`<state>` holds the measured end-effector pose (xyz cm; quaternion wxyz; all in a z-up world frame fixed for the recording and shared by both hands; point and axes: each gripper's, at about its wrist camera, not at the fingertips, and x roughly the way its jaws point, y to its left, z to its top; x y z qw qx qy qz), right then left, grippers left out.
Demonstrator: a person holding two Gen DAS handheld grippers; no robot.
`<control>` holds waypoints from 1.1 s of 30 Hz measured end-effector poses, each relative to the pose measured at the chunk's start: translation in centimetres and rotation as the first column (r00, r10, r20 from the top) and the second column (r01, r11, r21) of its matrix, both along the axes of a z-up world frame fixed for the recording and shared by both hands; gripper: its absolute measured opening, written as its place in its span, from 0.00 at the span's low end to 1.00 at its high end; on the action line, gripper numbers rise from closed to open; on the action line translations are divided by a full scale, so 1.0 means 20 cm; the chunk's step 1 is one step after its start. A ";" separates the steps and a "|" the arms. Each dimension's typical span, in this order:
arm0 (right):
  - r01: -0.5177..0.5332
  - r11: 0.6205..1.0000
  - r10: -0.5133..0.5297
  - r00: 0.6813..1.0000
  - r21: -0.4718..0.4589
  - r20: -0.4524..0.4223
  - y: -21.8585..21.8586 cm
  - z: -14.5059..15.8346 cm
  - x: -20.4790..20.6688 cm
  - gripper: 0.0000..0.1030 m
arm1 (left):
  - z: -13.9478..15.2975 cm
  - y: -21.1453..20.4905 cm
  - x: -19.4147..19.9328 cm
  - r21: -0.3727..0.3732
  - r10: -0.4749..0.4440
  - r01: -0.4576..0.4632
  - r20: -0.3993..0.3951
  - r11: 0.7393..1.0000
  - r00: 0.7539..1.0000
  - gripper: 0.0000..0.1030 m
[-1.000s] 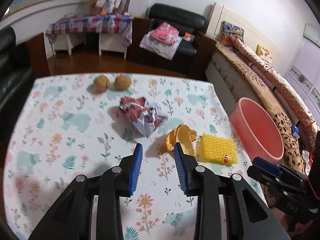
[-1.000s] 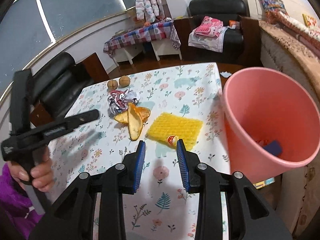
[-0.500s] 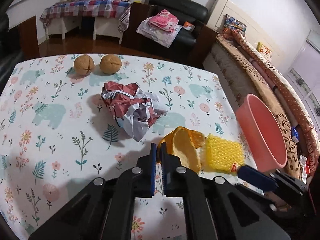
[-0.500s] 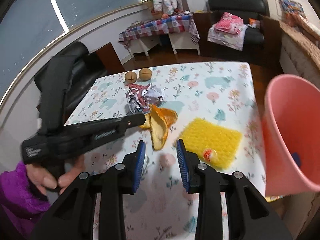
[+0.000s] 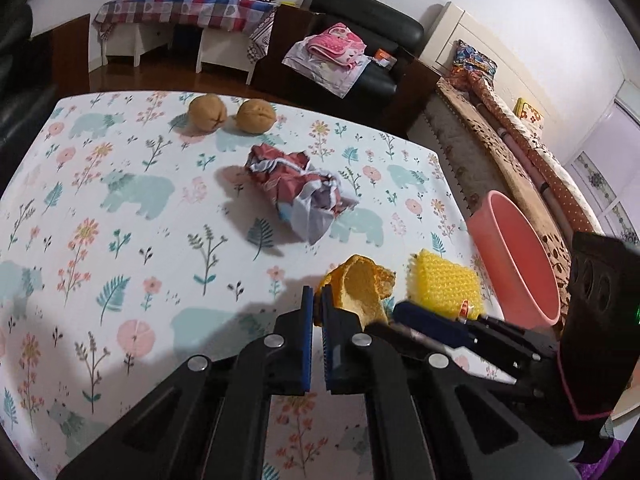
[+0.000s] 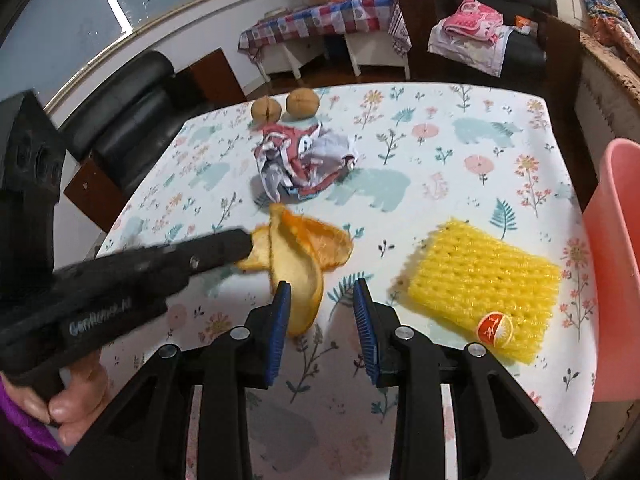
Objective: Collect trash
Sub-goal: 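Grasp an orange peel with the right tool while the left tool grasps another peel piece, then carry both peels over the pink bucket and open both tools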
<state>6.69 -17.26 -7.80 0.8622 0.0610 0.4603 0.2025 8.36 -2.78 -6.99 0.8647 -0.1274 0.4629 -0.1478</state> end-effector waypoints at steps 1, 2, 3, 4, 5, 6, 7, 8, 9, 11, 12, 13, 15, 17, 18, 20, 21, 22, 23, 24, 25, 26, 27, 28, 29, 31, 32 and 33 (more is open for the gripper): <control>-0.005 1.000 0.005 1.000 0.000 -0.003 0.01 0.00 0.00 0.30 | -0.01 0.01 -0.01 0.001 0.002 -0.002 -0.003 1.000 1.000 0.03; -0.011 1.000 0.011 1.000 -0.006 -0.009 0.02 0.00 0.00 0.17 | -0.01 0.02 -0.02 0.002 0.006 -0.006 -0.007 1.000 1.000 0.03; -0.021 1.000 0.021 1.000 -0.014 -0.019 0.04 -0.01 0.00 0.09 | -0.02 0.02 -0.02 0.003 0.008 -0.008 -0.008 1.000 1.000 0.03; -0.030 1.000 0.030 0.999 -0.009 -0.026 0.05 -0.01 -0.01 0.08 | -0.02 0.03 -0.03 0.004 0.011 -0.011 -0.009 1.000 1.000 0.03; -0.034 0.999 0.034 0.999 -0.005 -0.030 0.04 0.00 -0.01 0.06 | -0.02 0.04 -0.03 0.005 0.015 -0.015 -0.010 1.000 1.000 0.03; -0.037 0.999 0.037 0.999 -0.002 -0.029 0.04 0.00 -0.03 0.05 | -0.02 0.04 -0.03 0.007 0.018 -0.018 -0.011 1.000 1.000 0.03; -0.036 0.999 0.036 0.999 0.000 -0.025 0.04 0.01 -0.05 0.05 | -0.02 0.05 -0.04 0.011 0.022 -0.021 -0.011 1.000 1.000 0.03; -0.033 0.999 0.033 0.999 0.004 -0.022 0.02 0.02 -0.06 0.05 | -0.02 0.06 -0.04 0.015 0.025 -0.025 -0.010 1.000 1.000 0.03; -0.026 1.000 0.027 0.999 0.009 -0.018 0.01 0.03 -0.08 0.05 | -0.01 0.06 -0.04 0.018 0.027 -0.027 -0.011 0.999 1.000 0.03; 0.004 1.000 -0.003 1.000 0.023 -0.009 -0.05 0.06 -0.11 0.05 | -0.01 0.07 -0.05 0.026 0.030 -0.029 -0.014 0.999 0.999 0.03; 0.022 0.999 -0.022 1.000 0.035 -0.005 -0.08 0.07 -0.12 0.05 | -0.01 0.07 -0.05 0.033 0.031 -0.031 -0.018 0.999 0.999 0.03; 0.042 0.998 -0.042 0.999 0.046 -0.002 -0.12 0.09 -0.13 0.05 | -0.01 0.07 -0.05 0.036 0.032 -0.031 -0.020 0.999 0.999 0.03; 0.073 0.995 -0.074 0.997 0.062 0.009 -0.19 0.11 -0.15 0.05 | -0.01 0.08 -0.06 0.042 0.033 -0.032 -0.020 0.999 0.999 0.03; 0.102 0.992 -0.104 0.994 0.072 0.024 -0.25 0.14 -0.18 0.05 | 0.01 0.08 -0.08 0.047 0.031 -0.030 -0.016 0.998 0.999 0.03; 0.115 0.990 -0.117 0.993 0.080 0.029 -0.27 0.15 -0.19 0.05 | 0.02 0.08 -0.08 0.048 0.028 -0.027 -0.014 0.998 1.000 0.03; 0.150 0.984 -0.154 0.987 0.101 0.039 -0.34 0.17 -0.21 0.05 | 0.04 0.08 -0.10 0.055 0.024 -0.023 -0.011 0.998 1.000 0.03; 0.168 0.979 -0.174 0.984 0.115 0.041 -0.38 0.18 -0.21 0.05 | 0.05 0.08 -0.11 0.057 0.023 -0.023 -0.010 0.998 1.000 0.03; 0.178 0.976 -0.185 0.982 0.123 0.043 -0.40 0.19 -0.22 0.05 | 0.06 0.08 -0.12 0.058 0.023 -0.023 -0.009 0.998 1.000 0.03; 0.196 0.972 -0.204 0.978 0.133 0.050 -0.44 0.20 -0.22 0.05 | 0.08 0.08 -0.12 0.060 0.023 -0.023 -0.004 0.998 1.000 0.03; 0.212 0.967 -0.221 0.974 0.141 0.056 -0.47 0.21 -0.23 0.05 | 0.09 0.07 -0.13 0.060 0.023 -0.023 -0.001 0.998 1.000 0.03; 0.225 0.963 -0.236 0.970 0.150 0.061 -0.51 0.22 -0.24 0.05 | 0.10 0.06 -0.13 0.060 0.023 -0.023 0.004 0.998 1.000 0.03; 0.234 0.960 -0.247 0.967 0.155 0.066 -0.53 0.23 -0.24 0.05 | 0.13 0.06 -0.13 0.058 0.021 -0.021 0.010 0.998 1.000 0.03; 0.249 0.955 -0.263 0.962 0.160 0.074 -0.56 0.24 -0.25 0.05 | 0.14 0.05 -0.14 0.056 0.019 -0.020 0.013 0.998 1.000 0.03; 0.263 0.951 -0.279 0.957 0.163 0.084 -0.58 0.25 -0.26 0.05 | 0.16 0.04 -0.14 0.053 0.015 -0.016 0.018 0.998 1.000 0.03; 0.274 0.948 -0.291 0.952 0.164 0.090 -0.60 0.25 -0.27 0.05 | 0.17 0.04 -0.14 0.052 0.013 -0.014 0.021 0.999 1.000 0.03; 0.305 0.936 -0.327 0.939 0.172 0.111 -0.66 0.28 -0.29 0.05 | 0.22 0.00 -0.15 0.052 -0.002 0.000 0.034 0.999 0.999 0.03; 0.317 0.932 -0.339 0.933 0.177 0.118 -0.68 0.28 -0.30 0.05 | 0.24 -0.02 -0.15 0.053 -0.013 0.011 0.041 0.999 0.999 0.03; 0.333 0.925 -0.358 0.925 0.181 0.130 -0.71 0.29 -0.31 0.05 | 0.25 -0.04 -0.15 0.055 -0.023 0.020 0.046 0.998 0.999 0.03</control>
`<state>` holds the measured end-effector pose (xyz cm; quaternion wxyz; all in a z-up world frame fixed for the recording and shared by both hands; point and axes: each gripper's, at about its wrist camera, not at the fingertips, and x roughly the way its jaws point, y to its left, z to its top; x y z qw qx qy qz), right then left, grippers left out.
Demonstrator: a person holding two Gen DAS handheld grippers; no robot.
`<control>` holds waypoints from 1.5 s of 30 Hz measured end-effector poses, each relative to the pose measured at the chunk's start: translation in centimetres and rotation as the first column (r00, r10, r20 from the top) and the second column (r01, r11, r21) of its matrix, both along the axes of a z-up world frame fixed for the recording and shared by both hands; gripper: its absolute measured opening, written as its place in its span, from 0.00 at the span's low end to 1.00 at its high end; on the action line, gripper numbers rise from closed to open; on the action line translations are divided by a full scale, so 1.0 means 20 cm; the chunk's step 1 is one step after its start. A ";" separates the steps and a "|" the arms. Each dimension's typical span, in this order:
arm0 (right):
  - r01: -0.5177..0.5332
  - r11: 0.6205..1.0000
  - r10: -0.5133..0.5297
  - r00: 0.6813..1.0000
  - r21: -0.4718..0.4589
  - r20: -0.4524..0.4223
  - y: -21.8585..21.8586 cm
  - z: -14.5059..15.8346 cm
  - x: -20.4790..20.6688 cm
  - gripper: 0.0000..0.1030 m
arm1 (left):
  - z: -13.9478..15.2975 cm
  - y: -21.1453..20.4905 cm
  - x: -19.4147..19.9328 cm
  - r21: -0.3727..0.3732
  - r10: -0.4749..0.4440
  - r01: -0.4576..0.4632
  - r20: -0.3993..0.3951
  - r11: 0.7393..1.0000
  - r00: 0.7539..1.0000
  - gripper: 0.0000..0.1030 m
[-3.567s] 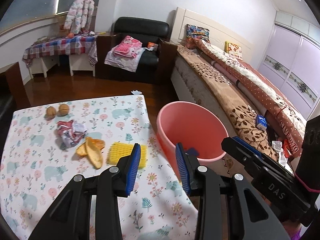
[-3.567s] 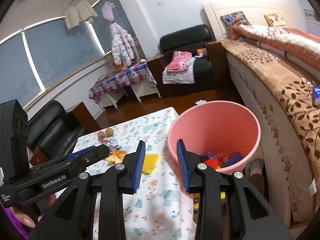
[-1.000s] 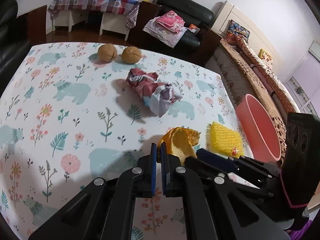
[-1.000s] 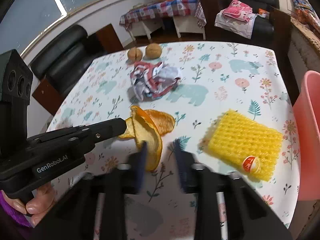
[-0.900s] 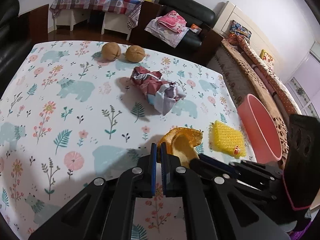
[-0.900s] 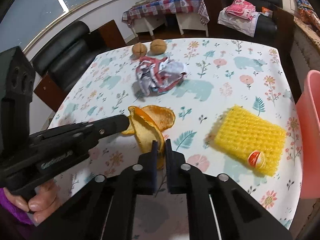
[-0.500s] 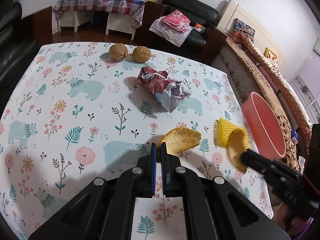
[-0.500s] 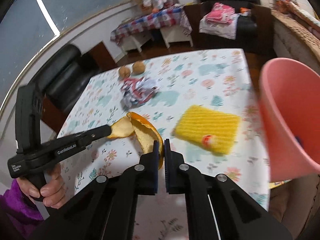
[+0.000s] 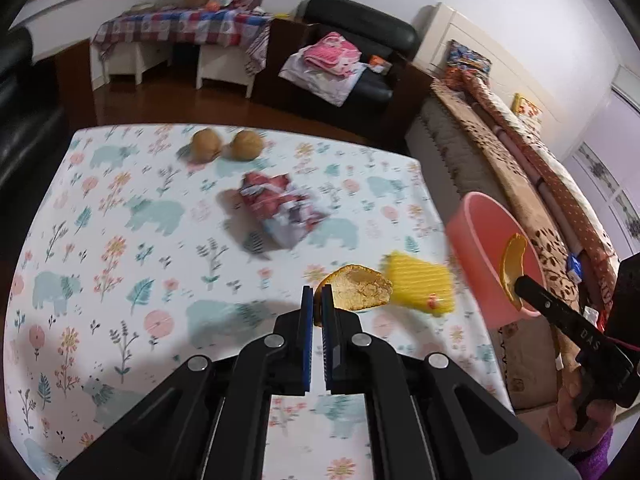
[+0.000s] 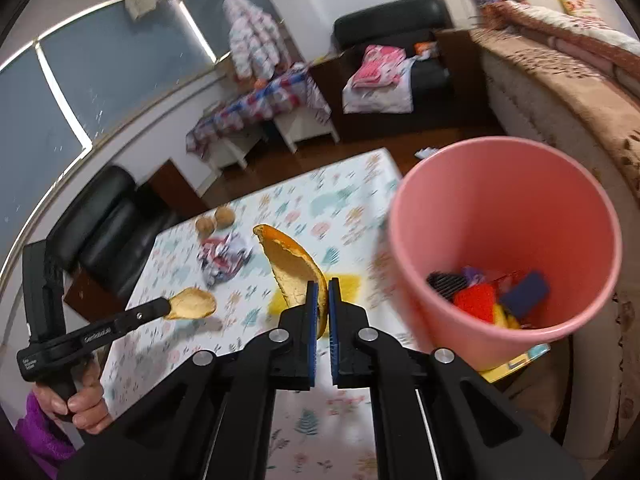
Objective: Collect trash
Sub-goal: 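Carry both peels over the pink bucket and open both tools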
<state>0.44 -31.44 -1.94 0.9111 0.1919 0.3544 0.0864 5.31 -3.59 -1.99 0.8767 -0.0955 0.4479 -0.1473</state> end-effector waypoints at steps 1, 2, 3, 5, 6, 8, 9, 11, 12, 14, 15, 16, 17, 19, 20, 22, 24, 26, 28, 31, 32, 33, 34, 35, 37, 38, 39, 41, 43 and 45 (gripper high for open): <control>0.022 1.000 -0.022 1.000 -0.004 0.010 -0.04 0.01 -0.01 0.05 | 0.02 -0.03 0.00 0.003 -0.014 0.014 0.007 1.000 1.000 0.03; 0.038 0.999 -0.038 0.999 -0.006 0.015 -0.06 0.01 -0.02 0.05 | 0.03 -0.06 0.00 0.004 -0.024 0.024 0.012 1.000 1.000 0.03; 0.059 0.998 -0.059 0.998 -0.007 0.019 -0.10 0.02 -0.03 0.05 | 0.06 -0.10 0.00 0.002 -0.042 0.042 0.020 0.999 0.999 0.03; 0.101 0.995 -0.100 0.995 -0.010 0.025 -0.17 0.02 -0.05 0.05 | 0.09 -0.18 0.01 -0.003 -0.069 0.069 0.030 0.998 0.997 0.03; 0.123 0.992 -0.123 0.992 -0.012 0.027 -0.21 0.02 -0.06 0.05 | 0.11 -0.22 0.01 -0.007 -0.085 0.085 0.034 0.996 0.996 0.03; 0.158 0.987 -0.157 0.987 -0.018 0.027 -0.28 0.01 -0.08 0.05 | 0.13 -0.28 0.02 -0.011 -0.112 0.112 0.039 0.994 0.993 0.03; 0.176 0.984 -0.176 0.984 -0.023 0.027 -0.31 0.01 -0.09 0.05 | 0.15 -0.33 0.02 -0.011 -0.129 0.130 0.044 0.991 0.991 0.03; 0.200 0.979 -0.199 0.980 -0.030 0.027 -0.37 0.00 -0.11 0.05 | 0.18 -0.44 0.03 -0.005 -0.169 0.169 0.055 0.986 0.984 0.03; 0.214 0.976 -0.213 0.977 -0.032 0.024 -0.40 -0.01 -0.11 0.05 | 0.19 -0.48 0.04 -0.001 -0.180 0.181 0.058 0.984 0.982 0.03; 0.231 0.972 -0.231 0.973 -0.030 0.022 -0.44 -0.02 -0.11 0.05 | 0.21 -0.59 0.05 0.007 -0.215 0.215 0.065 0.977 0.974 0.03; 0.239 0.971 -0.238 0.971 -0.031 0.024 -0.46 -0.02 -0.11 0.05 | 0.22 -0.64 0.06 0.010 -0.229 0.229 0.069 0.973 0.971 0.03; 0.247 0.968 -0.246 0.969 -0.036 0.023 -0.48 -0.03 -0.10 0.05 | 0.23 -0.68 0.07 0.012 -0.239 0.239 0.072 0.971 0.968 0.03; 0.251 0.967 -0.250 0.968 -0.040 0.023 -0.49 -0.03 -0.10 0.05 | 0.23 -0.72 0.07 0.016 -0.250 0.250 0.076 0.968 0.965 0.03; 0.255 0.966 -0.254 0.967 -0.045 0.022 -0.52 -0.05 -0.09 0.05 | 0.22 -0.82 0.09 0.034 -0.277 0.275 0.077 0.961 0.958 0.03; 0.262 0.964 -0.261 0.965 -0.054 0.021 -0.53 -0.05 -0.08 0.05 | 0.21 -0.86 0.10 0.043 -0.284 0.282 0.076 0.958 0.956 0.03; 0.270 0.959 -0.269 0.963 -0.083 0.029 -0.54 -0.05 -0.07 0.05 | 0.19 -0.95 0.12 0.076 -0.296 0.290 0.076 0.954 0.952 0.03; 0.273 0.957 -0.271 0.962 -0.098 0.033 -0.56 -0.05 -0.07 0.05 | 0.17 -1.02 0.13 0.094 -0.307 0.300 0.072 0.949 0.949 0.03; 0.274 0.956 -0.272 0.962 -0.107 0.033 -0.58 -0.05 -0.07 0.05 | 0.14 -1.08 0.14 0.108 -0.321 0.314 0.063 0.943 0.945 0.03; 0.278 0.955 -0.277 0.961 -0.105 0.026 -0.60 -0.06 -0.06 0.05 | 0.11 -1.13 0.14 0.118 -0.328 0.321 0.051 0.940 0.943 0.03; 0.278 0.956 -0.277 0.961 -0.092 0.016 -0.63 -0.07 -0.06 0.05 | 0.07 -1.18 0.14 0.128 -0.333 0.327 0.032 0.936 0.942 0.03; 0.277 0.956 -0.277 0.961 -0.093 0.013 -0.63 -0.08 -0.06 0.05 | 0.05 -1.20 0.14 0.129 -0.334 0.328 0.022 0.936 0.942 0.03; 0.274 0.957 -0.274 0.962 -0.093 0.011 -0.63 -0.08 -0.05 0.05 | 0.04 -1.21 0.15 0.129 -0.336 0.331 0.018 0.935 0.942 0.03; 0.271 0.958 -0.272 0.962 -0.092 0.008 -0.64 -0.09 -0.05 0.05 | 0.04 -1.22 0.14 0.130 -0.338 0.333 0.018 0.934 0.941 0.03; 0.270 0.958 -0.270 0.963 -0.092 0.006 -0.64 -0.09 -0.05 0.05 | 0.03 -1.23 0.14 0.131 -0.340 0.335 0.019 0.933 0.940 0.03; 0.267 0.958 -0.268 0.963 -0.104 0.000 -0.64 -0.10 -0.04 0.05 | 0.02 -1.26 0.14 0.128 -0.346 0.341 0.015 0.931 0.938 0.03; 0.266 0.958 -0.268 0.964 -0.110 -0.003 -0.64 -0.10 -0.04 0.05 | 0.01 -1.27 0.13 0.125 -0.350 0.346 0.011 0.930 0.937 0.03; 0.262 0.959 -0.265 0.964 -0.111 -0.008 -0.64 -0.10 -0.03 0.05 | 0.01 -1.28 0.13 0.121 -0.354 0.351 0.007 0.928 0.935 0.03; 0.260 0.959 -0.264 0.964 -0.109 -0.022 -0.65 -0.11 -0.03 0.06 | 0.00 -1.28 0.11 0.107 -0.358 0.355 0.012 0.929 0.934 0.07; 0.256 0.962 -0.260 0.965 -0.093 -0.035 -0.66 -0.12 -0.02 0.11 | 0.01 -1.29 0.09 0.109 -0.353 0.347 0.034 0.931 0.935 0.17; 0.255 0.963 -0.259 0.965 -0.087 -0.034 -0.67 -0.12 -0.02 0.24 | 0.03 -1.28 0.07 0.108 -0.343 0.336 0.056 0.936 0.937 0.32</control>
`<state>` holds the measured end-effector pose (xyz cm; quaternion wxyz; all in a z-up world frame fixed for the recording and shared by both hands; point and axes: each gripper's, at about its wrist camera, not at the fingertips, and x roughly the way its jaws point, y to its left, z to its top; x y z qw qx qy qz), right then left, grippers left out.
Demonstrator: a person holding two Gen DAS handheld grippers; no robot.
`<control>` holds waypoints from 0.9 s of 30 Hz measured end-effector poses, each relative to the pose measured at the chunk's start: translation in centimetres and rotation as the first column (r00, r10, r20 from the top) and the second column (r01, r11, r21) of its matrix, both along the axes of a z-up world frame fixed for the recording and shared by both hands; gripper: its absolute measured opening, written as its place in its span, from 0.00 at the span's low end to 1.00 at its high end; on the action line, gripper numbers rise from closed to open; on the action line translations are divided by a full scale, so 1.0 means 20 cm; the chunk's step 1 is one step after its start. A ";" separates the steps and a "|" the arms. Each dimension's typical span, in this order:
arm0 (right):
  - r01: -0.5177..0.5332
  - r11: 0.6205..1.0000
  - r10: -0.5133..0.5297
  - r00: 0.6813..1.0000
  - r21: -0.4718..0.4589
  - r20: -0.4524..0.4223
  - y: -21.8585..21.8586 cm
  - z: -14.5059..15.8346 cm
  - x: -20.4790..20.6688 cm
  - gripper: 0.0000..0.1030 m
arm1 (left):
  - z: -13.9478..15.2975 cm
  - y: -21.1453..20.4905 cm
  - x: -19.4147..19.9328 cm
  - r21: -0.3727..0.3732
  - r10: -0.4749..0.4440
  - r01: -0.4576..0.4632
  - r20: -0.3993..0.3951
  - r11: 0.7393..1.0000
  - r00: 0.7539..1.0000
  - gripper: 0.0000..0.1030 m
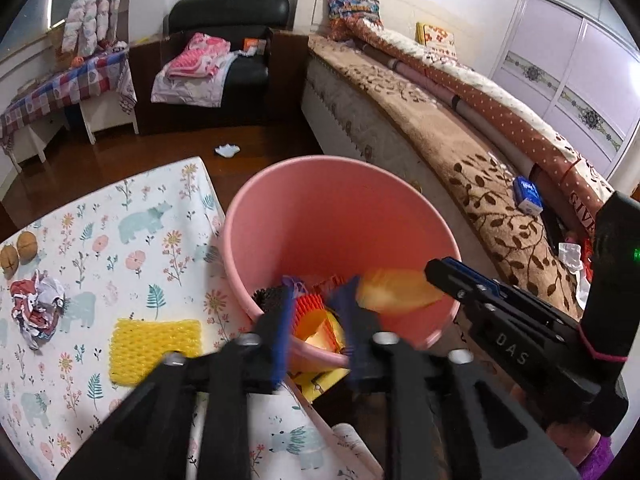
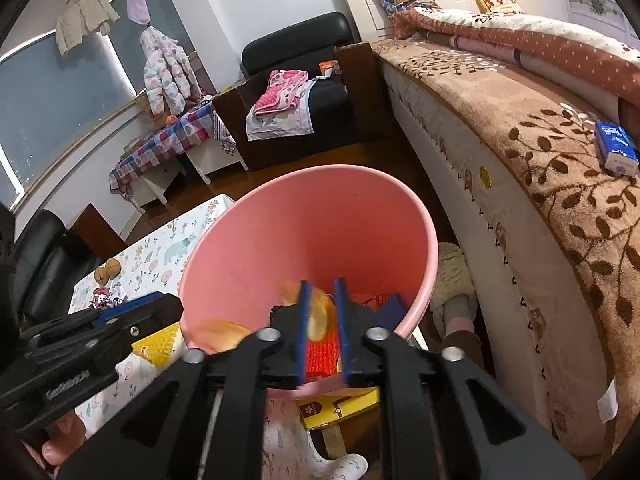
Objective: Collect trash
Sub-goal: 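Carry both peels over the pink bucket and open both tools, then move both open tools back over the table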
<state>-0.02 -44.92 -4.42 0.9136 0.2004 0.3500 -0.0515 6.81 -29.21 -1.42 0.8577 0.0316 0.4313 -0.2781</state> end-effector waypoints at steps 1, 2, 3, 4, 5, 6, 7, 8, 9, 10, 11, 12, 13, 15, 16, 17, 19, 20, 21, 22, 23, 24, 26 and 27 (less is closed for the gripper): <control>0.000 1.000 0.000 1.000 -0.004 0.002 0.00 0.00 0.00 0.26 | 0.01 0.01 -0.01 -0.009 0.005 -0.005 0.007 1.000 1.000 0.34; 0.002 1.000 -0.002 1.000 -0.008 0.003 0.00 0.00 -0.01 0.27 | 0.02 0.02 -0.01 -0.019 0.008 -0.008 0.009 1.000 1.000 0.35; 0.001 1.000 -0.001 1.000 -0.012 0.006 0.01 0.01 -0.02 0.27 | 0.02 0.03 -0.02 -0.030 0.011 -0.011 0.008 0.999 1.000 0.35; 0.000 1.000 0.001 1.000 -0.015 0.012 0.01 0.02 -0.03 0.27 | 0.03 0.04 -0.02 -0.038 0.016 -0.016 0.005 0.999 1.000 0.35; 0.001 1.000 -0.001 1.000 -0.017 0.017 0.02 0.03 -0.04 0.27 | 0.03 0.05 -0.03 -0.043 0.022 -0.022 0.002 0.999 1.000 0.35; 0.004 1.000 -0.004 1.000 -0.022 0.025 0.03 0.05 -0.06 0.27 | 0.03 0.07 -0.03 -0.052 0.029 -0.029 -0.002 0.998 1.000 0.35; 0.006 1.000 -0.005 0.999 -0.027 0.035 0.04 0.06 -0.08 0.27 | 0.03 0.09 -0.04 -0.054 0.033 -0.033 -0.003 0.998 0.999 0.35; 0.008 1.000 -0.007 0.999 -0.030 0.043 0.04 0.07 -0.09 0.27 | 0.04 0.11 -0.05 -0.056 0.037 -0.037 -0.001 0.998 0.999 0.35; 0.013 0.999 -0.012 0.998 -0.030 0.055 0.06 0.09 -0.11 0.27 | 0.04 0.12 -0.06 -0.055 0.041 -0.040 0.002 0.998 0.999 0.37; 0.016 1.000 -0.014 0.998 -0.027 0.061 0.07 0.09 -0.12 0.27 | 0.04 0.13 -0.07 -0.053 0.044 -0.044 0.004 0.998 0.999 0.40; 0.018 1.000 -0.017 0.998 -0.016 0.067 0.08 0.10 -0.14 0.27 | 0.04 0.16 -0.08 -0.053 0.050 -0.050 0.007 0.997 0.999 0.43; 0.020 1.000 -0.020 0.997 -0.006 0.069 0.10 0.10 -0.15 0.27 | 0.05 0.18 -0.09 -0.055 0.055 -0.054 0.009 0.997 0.998 0.43; 0.020 1.000 -0.021 0.997 0.010 0.070 0.11 0.10 -0.16 0.27 | 0.05 0.20 -0.10 -0.056 0.060 -0.059 0.010 0.997 0.998 0.44; 0.010 0.999 -0.013 0.998 0.043 0.059 0.16 0.09 -0.18 0.27 | 0.05 0.25 -0.12 -0.056 0.075 -0.074 0.015 0.996 0.997 0.44; 0.011 0.999 -0.013 0.998 0.048 0.054 0.17 0.09 -0.19 0.27 | 0.05 0.27 -0.13 -0.053 0.080 -0.079 0.017 0.995 0.997 0.44; 0.009 0.998 -0.012 0.999 0.056 0.049 0.20 0.08 -0.20 0.27 | 0.04 0.30 -0.14 -0.048 0.086 -0.085 0.020 0.995 0.996 0.44; 0.005 0.998 -0.008 0.999 0.066 0.043 0.24 0.07 -0.21 0.27 | 0.04 0.34 -0.16 -0.038 0.103 -0.102 0.026 0.994 0.994 0.44; 0.008 0.997 -0.011 0.999 0.071 0.038 0.27 0.07 -0.22 0.27 | 0.04 0.36 -0.17 -0.032 0.111 -0.110 0.031 0.993 0.993 0.44; 0.010 0.997 -0.012 0.999 0.075 0.037 0.29 0.07 -0.23 0.27 | 0.04 0.39 -0.18 -0.027 0.123 -0.122 0.039 0.992 0.992 0.44; 0.007 0.997 -0.010 0.999 0.075 0.035 0.33 0.07 -0.24 0.27 | 0.03 0.43 -0.19 -0.024 0.137 -0.136 0.046 0.990 0.990 0.44; 0.007 0.997 -0.010 0.999 0.070 0.034 0.35 0.07 -0.25 0.27 | 0.03 0.47 -0.20 -0.018 0.147 -0.146 0.049 0.989 0.988 0.44; 0.006 0.998 -0.008 0.999 0.065 0.034 0.38 0.08 -0.25 0.27 | 0.03 0.50 -0.21 -0.015 0.154 -0.153 0.050 0.988 0.987 0.44; 0.001 0.998 -0.004 0.999 0.067 0.038 0.43 0.09 -0.25 0.27 | 0.02 0.56 -0.22 -0.011 0.170 -0.170 0.053 0.985 0.984 0.44; 0.002 0.998 -0.004 0.999 0.063 0.039 0.47 0.09 -0.26 0.27 | 0.02 0.59 -0.23 -0.013 0.180 -0.179 0.058 0.984 0.982 0.44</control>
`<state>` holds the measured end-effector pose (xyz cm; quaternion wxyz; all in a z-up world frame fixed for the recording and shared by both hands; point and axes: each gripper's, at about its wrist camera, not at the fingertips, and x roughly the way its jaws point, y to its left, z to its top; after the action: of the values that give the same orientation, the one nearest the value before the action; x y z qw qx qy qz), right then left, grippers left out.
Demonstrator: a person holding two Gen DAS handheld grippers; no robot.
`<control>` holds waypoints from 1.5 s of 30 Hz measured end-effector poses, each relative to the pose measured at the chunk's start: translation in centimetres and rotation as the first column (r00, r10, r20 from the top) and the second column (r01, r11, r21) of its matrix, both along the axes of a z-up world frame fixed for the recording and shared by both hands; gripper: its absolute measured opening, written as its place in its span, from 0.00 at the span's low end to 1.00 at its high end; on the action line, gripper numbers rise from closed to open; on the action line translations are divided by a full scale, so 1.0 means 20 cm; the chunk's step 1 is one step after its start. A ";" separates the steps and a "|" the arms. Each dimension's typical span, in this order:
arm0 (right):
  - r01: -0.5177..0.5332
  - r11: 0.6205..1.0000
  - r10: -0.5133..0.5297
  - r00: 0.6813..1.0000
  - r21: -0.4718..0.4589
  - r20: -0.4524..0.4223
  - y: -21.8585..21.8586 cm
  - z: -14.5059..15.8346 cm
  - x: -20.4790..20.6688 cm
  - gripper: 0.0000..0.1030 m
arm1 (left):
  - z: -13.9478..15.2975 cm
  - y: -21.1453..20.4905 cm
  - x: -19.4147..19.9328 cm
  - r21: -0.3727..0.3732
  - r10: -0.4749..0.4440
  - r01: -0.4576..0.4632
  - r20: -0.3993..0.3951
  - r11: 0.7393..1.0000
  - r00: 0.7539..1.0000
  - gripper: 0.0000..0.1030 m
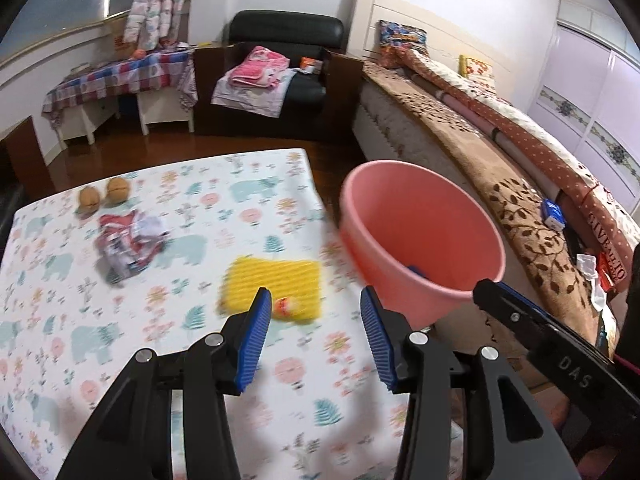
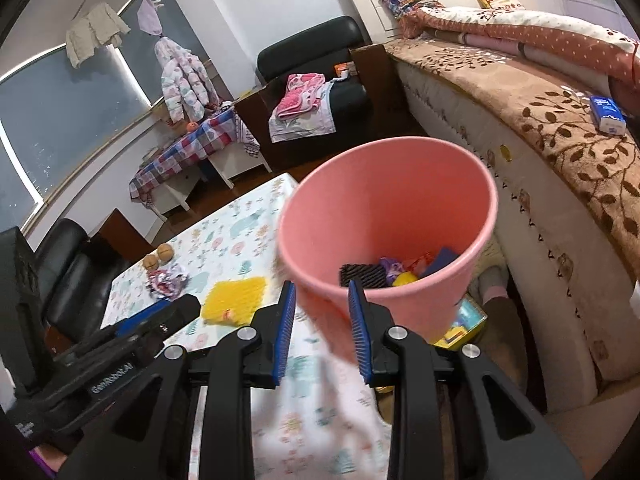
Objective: Collect trash
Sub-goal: 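Move both open tools back over the table, then grasp the crumpled red-and-white paper with the left tool while the right tool grasps the yellow foam net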
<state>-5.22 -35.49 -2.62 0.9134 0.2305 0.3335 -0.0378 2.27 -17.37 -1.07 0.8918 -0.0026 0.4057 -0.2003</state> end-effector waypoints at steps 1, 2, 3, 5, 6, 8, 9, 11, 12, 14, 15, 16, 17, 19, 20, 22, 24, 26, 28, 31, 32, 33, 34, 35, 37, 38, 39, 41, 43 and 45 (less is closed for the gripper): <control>0.000 1.000 0.000 1.000 -0.007 -0.001 0.04 0.00 -0.01 0.27 | 0.00 0.02 -0.01 0.000 0.007 -0.007 0.008 1.000 1.000 0.44; -0.004 1.000 0.004 1.000 -0.009 -0.004 0.06 0.00 -0.01 0.27 | 0.00 0.06 -0.02 0.007 0.020 -0.020 0.022 1.000 1.000 0.44; -0.014 1.000 0.014 1.000 -0.011 -0.011 0.10 -0.01 -0.02 0.27 | -0.01 0.09 -0.04 0.018 0.038 -0.038 0.041 0.999 0.998 0.44; -0.046 0.999 0.046 0.999 -0.021 -0.029 0.19 -0.03 -0.02 0.27 | -0.02 0.13 -0.06 0.033 0.054 -0.056 0.060 0.998 0.997 0.44; -0.057 0.998 0.056 0.998 -0.024 -0.032 0.21 -0.04 -0.02 0.27 | -0.03 0.15 -0.06 0.034 0.055 -0.057 0.057 0.998 0.997 0.44; -0.089 0.996 0.088 0.995 -0.030 -0.039 0.28 -0.05 -0.01 0.27 | -0.05 0.19 -0.06 0.027 0.059 -0.060 0.042 0.998 0.997 0.44; -0.101 0.994 0.100 0.994 -0.031 -0.046 0.31 -0.05 0.00 0.27 | -0.06 0.21 -0.06 0.029 0.063 -0.064 0.037 0.998 0.997 0.44; -0.117 0.993 0.115 0.992 -0.023 -0.053 0.35 -0.06 0.02 0.27 | -0.07 0.26 -0.05 0.027 0.075 -0.076 0.026 0.997 0.997 0.44; -0.126 0.992 0.125 0.991 -0.018 -0.050 0.38 -0.06 0.02 0.27 | -0.08 0.30 -0.04 0.018 0.087 -0.087 0.017 0.996 0.996 0.44; -0.135 0.991 0.134 0.990 -0.014 -0.036 0.40 -0.06 0.02 0.27 | -0.10 0.34 -0.03 0.004 0.101 -0.101 0.001 0.995 0.995 0.44; -0.134 0.991 0.134 0.991 -0.013 -0.024 0.40 -0.05 0.02 0.27 | -0.11 0.35 -0.02 -0.005 0.104 -0.104 -0.007 0.995 0.995 0.44; -0.133 0.991 0.132 0.991 -0.012 -0.017 0.41 -0.04 0.01 0.27 | -0.11 0.36 -0.02 -0.011 0.106 -0.106 -0.013 0.994 0.994 0.44; -0.138 0.990 0.138 0.990 0.000 -0.003 0.41 -0.04 0.02 0.30 | -0.12 0.37 -0.01 -0.014 0.107 -0.107 -0.018 0.994 0.994 0.44; -0.161 0.987 0.161 0.987 0.022 0.011 0.43 -0.03 0.04 0.38 | -0.13 0.39 0.00 -0.025 0.101 -0.102 -0.030 0.994 0.994 0.44; -0.170 0.985 0.170 0.985 0.025 0.015 0.44 -0.03 0.05 0.38 | -0.14 0.40 0.00 -0.031 0.098 -0.098 -0.032 0.995 0.995 0.44; -0.197 0.980 0.197 0.980 0.022 0.037 0.47 -0.01 0.07 0.38 | -0.14 0.41 0.01 -0.042 0.088 -0.089 -0.030 0.995 0.996 0.44; -0.216 0.976 0.215 0.976 0.013 0.046 0.50 0.00 0.08 0.39 | -0.14 0.44 0.01 -0.067 0.078 -0.080 -0.034 0.995 0.996 0.45; -0.231 0.973 0.231 0.972 0.008 0.045 0.53 0.00 0.10 0.39 | -0.14 0.45 0.02 -0.080 0.077 -0.080 -0.039 0.994 0.996 0.53; -0.235 0.972 0.235 0.971 0.003 0.040 0.55 0.01 0.11 0.39 | -0.14 0.47 0.02 -0.109 0.067 -0.070 -0.038 0.992 0.997 0.53; -0.224 0.974 0.224 0.974 -0.013 0.030 0.56 0.01 0.11 0.39 | -0.12 0.47 -0.01 -0.114 0.067 -0.068 -0.012 0.991 0.998 0.53; -0.224 0.974 0.225 0.974 -0.020 0.026 0.57 0.01 0.11 0.39 | -0.11 0.47 -0.01 -0.113 0.068 -0.069 -0.005 0.991 0.998 0.54; -0.234 0.972 0.235 0.972 -0.020 0.025 0.57 0.00 0.11 0.39 | -0.11 0.47 -0.02 -0.108 0.072 -0.071 0.004 0.992 0.997 0.54; -0.241 0.970 0.242 0.970 -0.019 0.024 0.58 0.00 0.10 0.39 | -0.10 0.46 -0.02 -0.104 0.073 -0.072 0.006 0.992 0.997 0.53; -0.246 0.969 0.246 0.969 -0.021 0.022 0.58 0.00 0.10 0.39 | -0.11 0.45 -0.03 -0.093 0.075 -0.074 0.005 0.993 0.997 0.53; -0.249 0.968 0.250 0.968 -0.031 0.024 0.58 0.00 0.08 0.39 | -0.11 0.44 -0.03 -0.083 0.074 -0.074 0.001 0.994 0.997 0.53; -0.254 0.967 0.255 0.967 -0.032 0.027 0.58 0.00 0.07 0.39 | -0.11 0.43 -0.04 -0.071 0.077 -0.077 0.001 0.994 0.997 0.53; -0.259 0.965 0.260 0.965 -0.032 0.029 0.58 0.00 0.06 0.39 | -0.10 0.43 -0.04 -0.063 0.082 -0.082 0.006 0.995 0.997 0.53; -0.264 0.964 0.264 0.964 -0.026 0.033 0.57 -0.01 0.05 0.39 | -0.10 0.42 -0.05 -0.047 0.088 -0.088 0.012 0.995 0.996 0.53; -0.260 0.965 0.261 0.965 -0.019 0.028 0.56 -0.01 0.04 0.39 | -0.10 0.39 -0.05 -0.029 0.089 -0.088 0.009 0.996 0.996 0.53; -0.256 0.967 0.256 0.966 -0.012 0.028 0.54 -0.02 0.03 0.39 | -0.11 0.37 -0.05 -0.020 0.082 -0.082 0.006 0.996 0.997 0.53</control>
<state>-4.53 -24.67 -2.99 0.9163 0.1824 0.3469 0.0823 1.34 -9.97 -3.20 0.9006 -0.0274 0.4003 -0.1673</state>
